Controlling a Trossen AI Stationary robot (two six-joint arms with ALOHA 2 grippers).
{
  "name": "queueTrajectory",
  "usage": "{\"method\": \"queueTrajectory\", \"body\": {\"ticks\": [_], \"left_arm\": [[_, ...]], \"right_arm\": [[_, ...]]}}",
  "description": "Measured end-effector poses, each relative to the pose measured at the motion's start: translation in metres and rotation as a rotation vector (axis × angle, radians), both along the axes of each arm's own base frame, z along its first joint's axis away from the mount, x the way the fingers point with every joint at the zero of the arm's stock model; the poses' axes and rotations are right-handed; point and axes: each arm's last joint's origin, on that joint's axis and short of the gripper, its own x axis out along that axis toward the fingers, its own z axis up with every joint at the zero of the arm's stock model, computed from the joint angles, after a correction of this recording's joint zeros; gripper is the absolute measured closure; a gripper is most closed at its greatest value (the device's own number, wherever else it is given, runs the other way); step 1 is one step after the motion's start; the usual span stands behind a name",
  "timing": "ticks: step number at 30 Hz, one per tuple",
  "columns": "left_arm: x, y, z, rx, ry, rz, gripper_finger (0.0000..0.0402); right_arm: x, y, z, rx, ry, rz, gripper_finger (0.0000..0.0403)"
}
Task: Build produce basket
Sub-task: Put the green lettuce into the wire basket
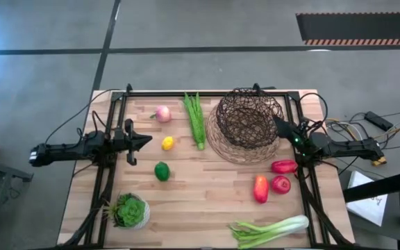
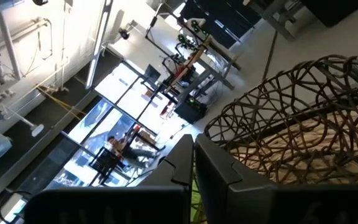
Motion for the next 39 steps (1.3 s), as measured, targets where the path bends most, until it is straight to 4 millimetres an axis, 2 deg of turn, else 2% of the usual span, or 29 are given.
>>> {"method": "queueTrajectory", "body": {"ticks": [4, 9, 14, 17, 22, 26, 31, 35, 39], "left_arm": [[0.0, 0.0, 0.0, 0.0, 0.0, 0.0, 0.0402], [0.0, 0.0, 0.0, 0.0, 0.0, 0.0, 0.0402], [0.0, 0.0, 0.0, 0.0, 0.0, 0.0, 0.0402], [0.0, 0.0, 0.0, 0.0, 0.0, 0.0, 0.0402], [0.0, 0.0, 0.0, 0.0, 0.0, 0.0, 0.0402], [0.0, 0.0, 0.0, 0.0, 0.0, 0.0, 0.0402], [0.0, 0.0, 0.0, 0.0, 0.0, 0.0, 0.0402], [0.0, 0.0, 0.0, 0.0, 0.0, 0.0, 0.0402], [0.0, 0.0, 0.0, 0.0, 0.0, 0.0, 0.0402]], "right_arm": [[-0.002, -0.002, -0.002, -0.012, 0.048, -0.103, 0.0394], [-0.001, -0.001, -0.002, -0.051, 0.092, -0.064, 0.0394], [0.004, 0.004, 0.001, -0.14, 0.103, 0.2, 0.0394], [0.009, 0.01, 0.01, -0.231, 0.045, 0.397, 0.0394], [0.023, 0.014, 0.019, -0.382, 0.023, 0.495, 0.0394], [0.049, 0.017, 0.011, -0.408, 0.237, 0.546, 0.0394], [0.086, 0.02, 0.041, -0.45, 0.379, 0.614, 0.0392], [0.125, 0.022, 0.064, -0.418, 0.637, 0.659, 0.037], [0.166, 0.022, 0.092, -0.387, 0.9, 0.666, 0.033]]}}
